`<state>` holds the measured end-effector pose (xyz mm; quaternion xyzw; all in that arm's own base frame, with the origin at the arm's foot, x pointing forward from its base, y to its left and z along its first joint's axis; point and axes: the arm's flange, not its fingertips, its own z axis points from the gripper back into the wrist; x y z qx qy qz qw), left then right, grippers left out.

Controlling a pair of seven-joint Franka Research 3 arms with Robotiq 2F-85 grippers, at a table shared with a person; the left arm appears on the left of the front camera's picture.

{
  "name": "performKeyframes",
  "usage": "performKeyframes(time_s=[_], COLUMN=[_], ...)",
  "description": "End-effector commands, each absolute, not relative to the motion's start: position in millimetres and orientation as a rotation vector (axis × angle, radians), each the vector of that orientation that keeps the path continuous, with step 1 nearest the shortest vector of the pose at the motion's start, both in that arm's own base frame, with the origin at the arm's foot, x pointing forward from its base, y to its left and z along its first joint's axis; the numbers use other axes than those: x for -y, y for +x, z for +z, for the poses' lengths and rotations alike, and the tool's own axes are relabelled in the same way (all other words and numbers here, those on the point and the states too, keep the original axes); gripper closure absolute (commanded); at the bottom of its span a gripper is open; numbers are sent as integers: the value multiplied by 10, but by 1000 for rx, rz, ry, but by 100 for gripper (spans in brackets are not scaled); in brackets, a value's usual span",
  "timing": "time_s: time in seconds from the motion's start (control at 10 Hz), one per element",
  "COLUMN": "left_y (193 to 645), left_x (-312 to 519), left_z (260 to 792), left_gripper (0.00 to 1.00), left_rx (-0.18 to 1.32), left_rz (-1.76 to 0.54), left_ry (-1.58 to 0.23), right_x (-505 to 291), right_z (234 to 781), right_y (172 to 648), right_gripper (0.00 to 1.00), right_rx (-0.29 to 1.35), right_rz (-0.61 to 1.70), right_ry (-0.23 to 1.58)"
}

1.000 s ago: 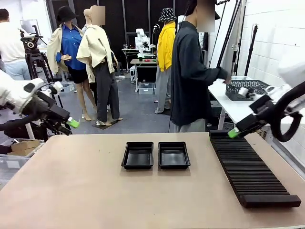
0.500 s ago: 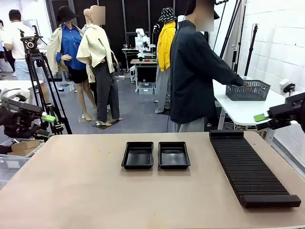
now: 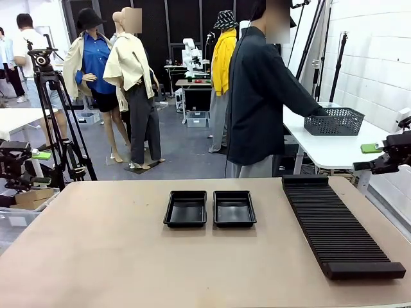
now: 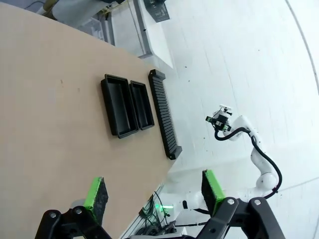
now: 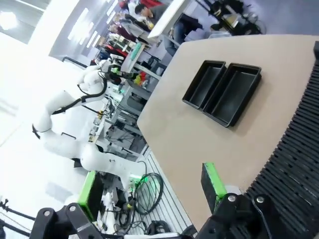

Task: Inspect and transfer BCBs to ESD trays.
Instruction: Pick up the Blank PCB from the PCB Rack and place it in the left ESD tray.

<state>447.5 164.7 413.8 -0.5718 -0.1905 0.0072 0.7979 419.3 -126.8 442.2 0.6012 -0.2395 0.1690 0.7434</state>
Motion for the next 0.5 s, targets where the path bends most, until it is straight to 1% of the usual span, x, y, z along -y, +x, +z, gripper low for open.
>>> performKeyframes(time_s=[0.0,0.2,0.3,0.4], left_y=[4516,4476,4450,4455], left_x=[-1713,-1744,-1739,-1697], left_z=[4109,4111,4109,4085], left_gripper=[0,0,0,0], left_rx=[444,458,480,421], left_rz=[-23,-35,-91,-7], left_ry=[-1290,-1309,-1295,-1281], right_x=[1389,1429,1423,1426], right_z=[4427,4425,4440,4418], right_y=[4219,4183,4176,4145], right_gripper=[0,0,0,0], right_rx=[583,582,583,559], right_rz=[371,373,363,351], right_ry=[1366,1371,1371,1354])
